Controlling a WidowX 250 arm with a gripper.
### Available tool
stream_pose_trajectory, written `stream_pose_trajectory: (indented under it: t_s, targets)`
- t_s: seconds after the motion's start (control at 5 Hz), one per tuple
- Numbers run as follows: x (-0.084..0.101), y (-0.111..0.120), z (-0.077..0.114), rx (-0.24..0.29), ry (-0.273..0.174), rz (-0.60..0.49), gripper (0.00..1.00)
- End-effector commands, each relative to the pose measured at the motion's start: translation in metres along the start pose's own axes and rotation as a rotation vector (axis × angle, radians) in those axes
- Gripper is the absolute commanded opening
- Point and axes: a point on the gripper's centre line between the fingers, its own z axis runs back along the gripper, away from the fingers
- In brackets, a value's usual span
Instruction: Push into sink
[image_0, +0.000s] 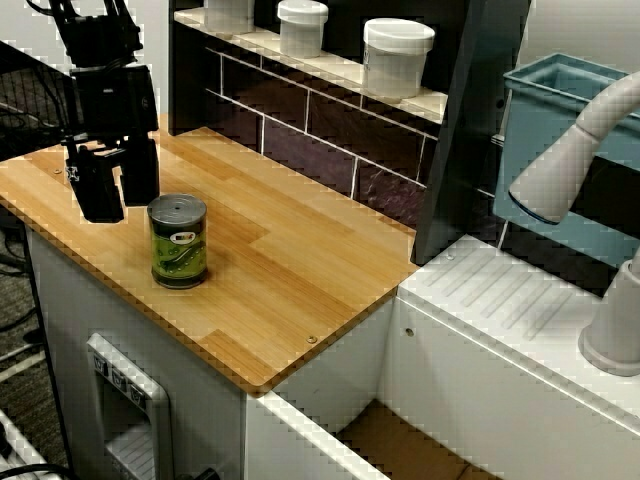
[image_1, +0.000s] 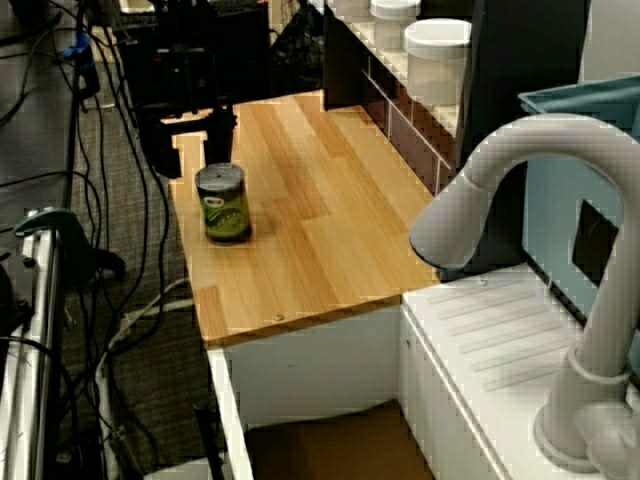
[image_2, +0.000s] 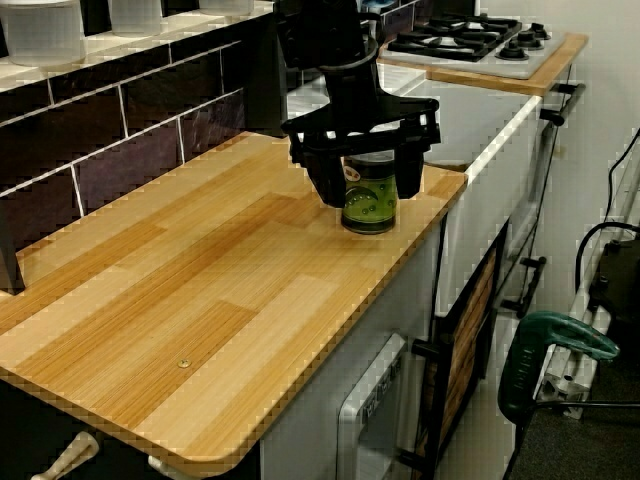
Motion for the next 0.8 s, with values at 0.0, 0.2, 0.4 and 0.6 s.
stream_pose_trajectory:
  t_s: [0.0, 0.2, 0.4, 0.6]
  targets:
    - [0.021, 0.018, -0.001, 0.01, -0.031, 0.012, 1.0]
    - [0.034, 0.02, -0.006, -0.011, -0.066, 0.018, 1.0]
    - [0.066, 0.019, -0.013, -0.069, -0.104, 0.024, 1.0]
    - [0.092, 0.015, -0.018, -0.107, -0.114, 0.038, 1.0]
